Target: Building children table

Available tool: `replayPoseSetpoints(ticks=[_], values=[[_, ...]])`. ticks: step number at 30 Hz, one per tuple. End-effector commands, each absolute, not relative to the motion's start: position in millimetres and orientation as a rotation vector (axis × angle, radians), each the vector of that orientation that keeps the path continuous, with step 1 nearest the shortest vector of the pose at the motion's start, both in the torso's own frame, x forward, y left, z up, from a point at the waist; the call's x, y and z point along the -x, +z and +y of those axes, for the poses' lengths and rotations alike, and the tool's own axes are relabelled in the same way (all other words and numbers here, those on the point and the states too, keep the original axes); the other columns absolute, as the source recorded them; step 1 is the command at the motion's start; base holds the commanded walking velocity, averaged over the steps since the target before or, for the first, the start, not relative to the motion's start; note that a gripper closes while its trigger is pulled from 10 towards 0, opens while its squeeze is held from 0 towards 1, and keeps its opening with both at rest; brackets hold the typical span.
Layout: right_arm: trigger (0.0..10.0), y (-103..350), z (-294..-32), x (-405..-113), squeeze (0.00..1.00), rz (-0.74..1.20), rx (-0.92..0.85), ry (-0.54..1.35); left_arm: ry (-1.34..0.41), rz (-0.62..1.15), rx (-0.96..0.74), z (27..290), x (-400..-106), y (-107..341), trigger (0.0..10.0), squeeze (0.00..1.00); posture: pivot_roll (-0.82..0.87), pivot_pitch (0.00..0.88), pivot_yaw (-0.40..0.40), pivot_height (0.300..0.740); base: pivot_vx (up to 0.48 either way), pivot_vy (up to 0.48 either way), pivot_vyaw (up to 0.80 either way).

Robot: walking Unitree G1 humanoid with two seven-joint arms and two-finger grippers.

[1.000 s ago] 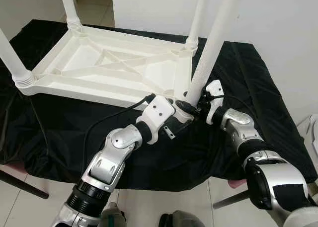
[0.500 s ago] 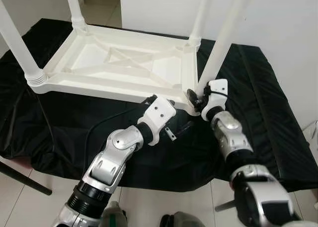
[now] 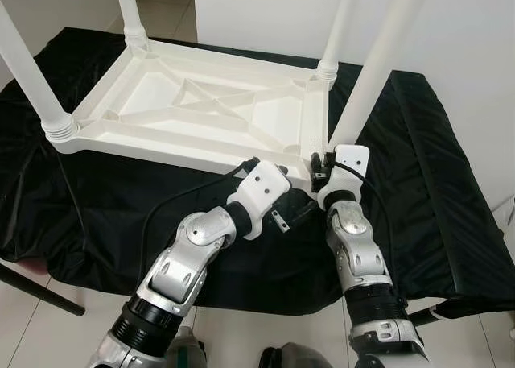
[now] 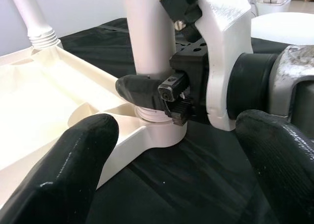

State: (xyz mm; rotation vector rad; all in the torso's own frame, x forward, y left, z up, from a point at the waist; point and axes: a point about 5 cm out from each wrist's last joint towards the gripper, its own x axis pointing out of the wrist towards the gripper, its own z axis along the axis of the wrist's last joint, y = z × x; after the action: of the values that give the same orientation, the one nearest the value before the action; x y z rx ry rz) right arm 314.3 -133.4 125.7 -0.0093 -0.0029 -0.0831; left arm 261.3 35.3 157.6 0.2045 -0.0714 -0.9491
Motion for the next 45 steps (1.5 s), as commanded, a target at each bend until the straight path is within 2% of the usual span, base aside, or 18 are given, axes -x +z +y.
replayPoseSetpoints(ticks=[1,2,3,7,13,14,15,16,17,24,30,36,37,39,40,45], values=[[10.0,120.4,-143.6,-311.1,0.08,0.030,0.036,-0.100,-0.951,-0.069,-0.205,34.8,-260.1,157.4,10.0,0.00,-0.01,0.000,-0.078,0.740,0.000,0.000,0.00],[10.0,120.2,-142.7,-311.6,0.08,0.030,0.026,-0.084,-0.949,-0.069,-0.206,35.0,-260.2,157.3,10.0,0.00,-0.01,0.000,-0.078,0.740,0.000,0.000,0.00],[10.0,120.4,-142.2,-311.4,1.00,0.033,0.020,-0.077,-0.949,-0.069,-0.206,35.1,-260.1,157.2,10.0,0.00,-0.01,0.000,-0.078,0.740,0.000,0.000,0.00],[10.0,124.8,-145.8,-315.5,1.00,0.008,-0.027,0.000,-0.946,-0.068,-0.207,35.4,-260.0,156.6,10.0,0.00,-0.01,0.000,-0.083,0.740,0.000,0.000,0.00],[10.0,132.5,-160.1,-324.4,1.00,-0.001,-0.024,0.226,-0.936,-0.072,-0.210,36.9,-261.1,157.5,10.0,0.00,0.00,0.000,-0.087,0.740,0.000,0.000,0.00],[10.0,133.9,-162.8,-326.8,0.75,-0.002,0.009,0.281,-0.935,-0.073,-0.210,37.0,-261.8,157.7,10.0,0.00,-0.01,0.000,-0.082,0.740,0.000,0.000,0.00],[10.0,133.9,-162.8,-326.8,0.75,-0.002,0.009,0.281,-0.935,-0.073,-0.210,37.0,-261.8,157.7,10.0,0.00,-0.01,0.000,-0.082,0.740,0.000,0.000,0.00],[10.0,134.6,-164.8,-328.4,0.22,0.001,0.030,0.324,-0.935,-0.074,-0.210,37.1,-262.3,157.9,10.0,0.00,-0.01,0.000,-0.082,0.740,0.000,0.000,0.00],[10.0,135.5,-166.0,-330.2,0.00,0.003,0.062,0.388,-0.934,-0.074,-0.211,37.3,-263.2,158.3,10.0,0.00,-0.01,0.000,-0.076,0.740,0.000,0.000,0.00],[10.0,132.0,-168.9,-335.6,0.00,0.041,0.146,0.652,-0.931,-0.082,-0.216,38.4,-266.4,160.8,10.0,0.00,-0.01,0.000,-0.066,0.740,0.000,0.000,0.00],[10.0,130.4,-164.6,-342.6,0.00,0.055,0.193,0.784,-0.929,-0.089,-0.222,39.2,-268.2,162.7,10.0,0.00,-0.01,0.000,-0.065,0.740,0.000,0.000,0.00],[10.0,132.8,-162.4,-349.1,0.00,0.056,0.204,0.823,-0.922,-0.091,-0.226,40.4,-269.7,163.8,10.0,0.00,0.01,0.000,-0.068,0.740,0.000,0.000,0.00],[4.2,133.7,-162.2,-351.3,0.00,0.057,0.203,0.834,-0.920,-0.092,-0.227,40.9,-269.9,164.1,10.0,0.00,0.01,0.000,-0.068,0.740,0.000,0.000,0.00],[4.2,134.3,-162.3,-353.5,0.00,0.060,0.201,0.848,-0.918,-0.092,-0.228,41.3,-269.9,164.2,10.0,0.00,0.01,0.000,-0.068,0.740,0.000,0.000,0.00],[0.0,133.6,-162.9,-353.6,0.00,0.064,0.203,0.852,-0.917,-0.093,-0.228,41.5,-269.9,164.3,10.0,0.00,0.01,0.000,-0.069,0.740,0.000,0.000,0.00],[0.0,131.5,-165.1,-353.6,0.00,0.074,0.204,0.858,-0.916,-0.093,-0.228,41.5,-270.0,164.4,10.0,0.00,0.01,0.000,-0.070,0.740,0.000,0.000,0.00]])
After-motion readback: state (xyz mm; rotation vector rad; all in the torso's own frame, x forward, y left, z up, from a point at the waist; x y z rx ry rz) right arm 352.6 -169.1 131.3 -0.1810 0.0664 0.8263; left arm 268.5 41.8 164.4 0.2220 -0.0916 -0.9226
